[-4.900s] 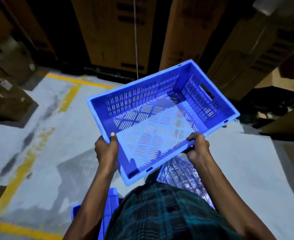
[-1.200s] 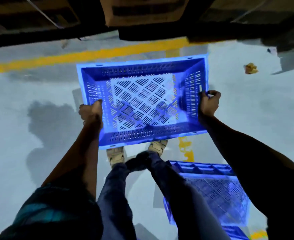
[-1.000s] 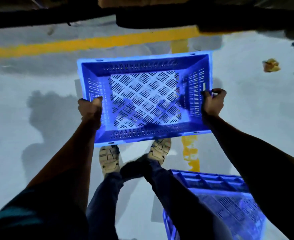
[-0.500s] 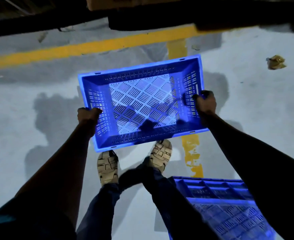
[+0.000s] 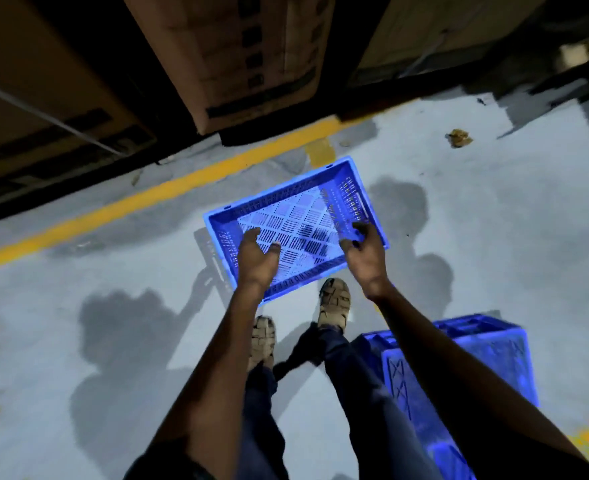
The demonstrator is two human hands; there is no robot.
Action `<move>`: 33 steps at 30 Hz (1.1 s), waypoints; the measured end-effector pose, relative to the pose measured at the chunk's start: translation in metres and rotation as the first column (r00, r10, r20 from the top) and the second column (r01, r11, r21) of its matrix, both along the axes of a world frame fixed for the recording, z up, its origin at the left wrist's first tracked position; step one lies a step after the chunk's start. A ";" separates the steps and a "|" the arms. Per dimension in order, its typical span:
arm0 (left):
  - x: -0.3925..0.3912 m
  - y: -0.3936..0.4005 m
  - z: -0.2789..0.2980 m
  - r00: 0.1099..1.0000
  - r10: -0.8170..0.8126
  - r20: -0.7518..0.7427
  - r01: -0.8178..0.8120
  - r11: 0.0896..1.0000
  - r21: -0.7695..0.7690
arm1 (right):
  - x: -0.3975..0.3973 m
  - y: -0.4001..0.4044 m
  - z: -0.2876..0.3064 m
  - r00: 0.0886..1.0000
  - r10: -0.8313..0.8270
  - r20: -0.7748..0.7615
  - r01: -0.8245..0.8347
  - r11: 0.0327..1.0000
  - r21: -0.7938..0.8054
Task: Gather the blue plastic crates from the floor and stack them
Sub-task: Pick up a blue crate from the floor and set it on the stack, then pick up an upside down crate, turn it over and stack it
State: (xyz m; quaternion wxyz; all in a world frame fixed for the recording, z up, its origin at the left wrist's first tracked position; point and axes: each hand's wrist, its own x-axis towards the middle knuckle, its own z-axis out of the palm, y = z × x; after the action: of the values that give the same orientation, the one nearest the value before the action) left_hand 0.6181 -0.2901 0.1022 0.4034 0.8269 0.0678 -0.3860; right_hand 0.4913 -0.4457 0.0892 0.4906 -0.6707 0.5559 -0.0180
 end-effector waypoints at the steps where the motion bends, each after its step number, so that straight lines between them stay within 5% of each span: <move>1: -0.006 0.006 0.027 0.999 -0.051 0.008 0.051 0.998 -0.033 | -0.009 0.011 0.028 0.999 -0.039 -0.002 0.039 0.999 0.006; 7: -0.052 0.054 0.164 0.950 -0.312 0.028 0.312 0.938 -0.149 | -0.084 0.077 0.176 0.984 -0.175 -0.007 0.175 0.983 -0.056; 14: -0.117 0.090 0.250 0.855 -0.510 0.098 0.517 0.819 -0.247 | -0.186 0.143 0.251 0.916 -0.401 0.026 0.401 0.915 -0.046; 23: -0.212 0.082 0.257 0.640 -0.752 0.155 0.765 0.604 -0.225 | -0.368 0.212 0.192 0.642 -0.766 -0.017 0.766 0.641 0.054; 33: -0.328 0.044 0.175 0.515 -0.852 0.097 0.857 0.508 -0.086 | -0.474 0.231 0.151 0.429 -0.891 -0.146 0.895 0.398 0.203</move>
State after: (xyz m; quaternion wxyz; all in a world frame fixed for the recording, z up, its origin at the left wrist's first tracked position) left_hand 0.2896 -0.2461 0.2775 0.2124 0.7346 -0.3803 -0.5202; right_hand 0.0175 -0.2146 0.2402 0.4809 -0.2021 0.8288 -0.2024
